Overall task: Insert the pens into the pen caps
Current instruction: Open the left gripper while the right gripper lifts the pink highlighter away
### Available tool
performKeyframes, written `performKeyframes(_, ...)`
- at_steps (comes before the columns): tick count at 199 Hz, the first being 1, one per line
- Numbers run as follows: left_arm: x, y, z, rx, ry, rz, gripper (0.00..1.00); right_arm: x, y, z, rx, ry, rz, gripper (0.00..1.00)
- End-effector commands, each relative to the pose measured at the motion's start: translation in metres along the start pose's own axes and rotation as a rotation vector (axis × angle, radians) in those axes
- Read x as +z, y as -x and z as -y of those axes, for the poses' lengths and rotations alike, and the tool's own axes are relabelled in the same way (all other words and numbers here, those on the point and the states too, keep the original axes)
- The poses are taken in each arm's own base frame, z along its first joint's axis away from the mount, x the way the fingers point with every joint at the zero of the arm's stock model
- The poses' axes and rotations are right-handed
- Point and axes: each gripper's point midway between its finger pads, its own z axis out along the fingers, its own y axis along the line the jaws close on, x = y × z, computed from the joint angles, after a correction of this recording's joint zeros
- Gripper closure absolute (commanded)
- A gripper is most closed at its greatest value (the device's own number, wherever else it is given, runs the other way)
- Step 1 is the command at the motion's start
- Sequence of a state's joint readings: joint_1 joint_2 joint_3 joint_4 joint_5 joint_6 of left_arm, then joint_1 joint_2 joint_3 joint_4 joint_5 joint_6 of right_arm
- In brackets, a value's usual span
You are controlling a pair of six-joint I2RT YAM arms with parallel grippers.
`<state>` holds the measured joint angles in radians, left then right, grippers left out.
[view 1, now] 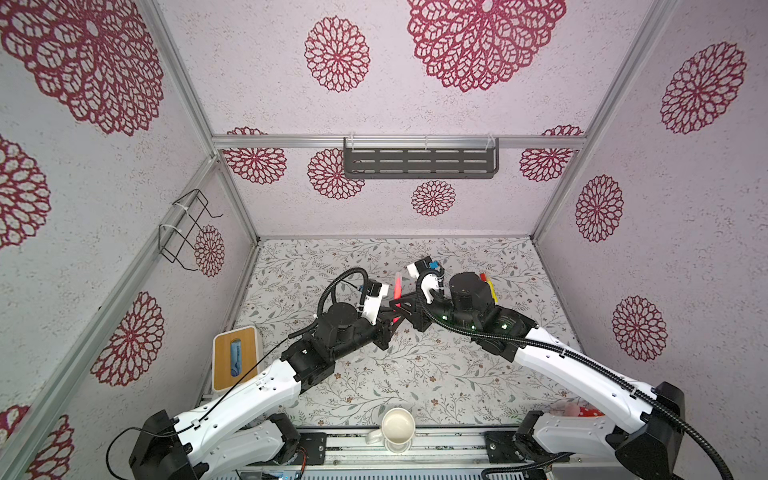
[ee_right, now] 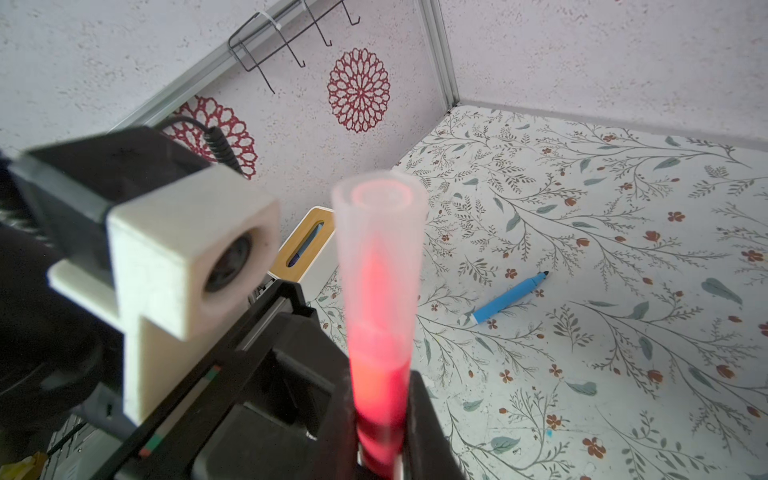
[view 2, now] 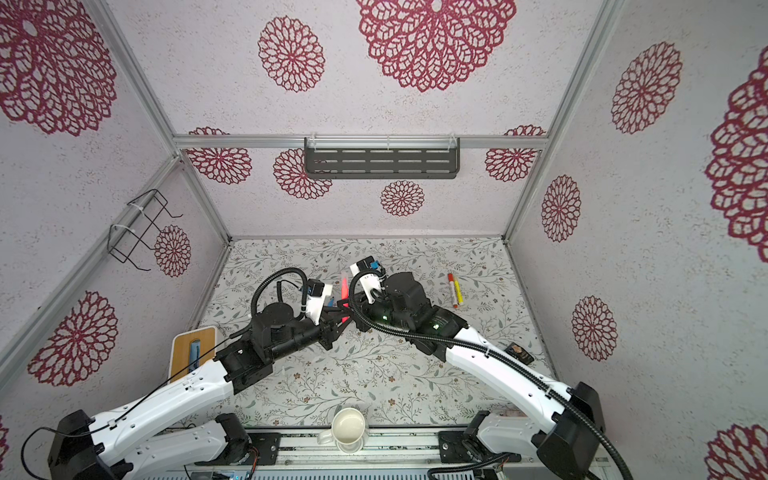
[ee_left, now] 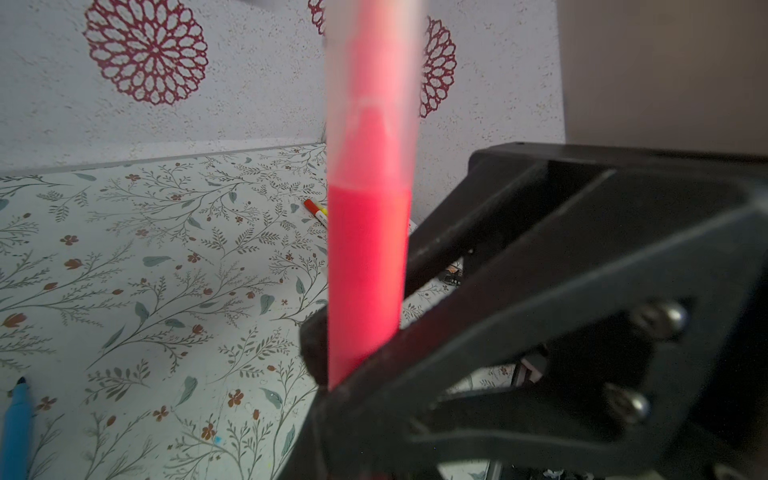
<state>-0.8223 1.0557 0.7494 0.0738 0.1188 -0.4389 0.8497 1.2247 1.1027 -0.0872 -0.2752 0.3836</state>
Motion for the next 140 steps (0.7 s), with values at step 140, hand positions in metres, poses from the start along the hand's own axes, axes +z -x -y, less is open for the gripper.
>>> performKeyframes(140,0.02,0.002,0.01,0.021,-0.042,-0.032,0.67,-0.016,0.003,0.027,0.043,-0.073,0.06,1.0)
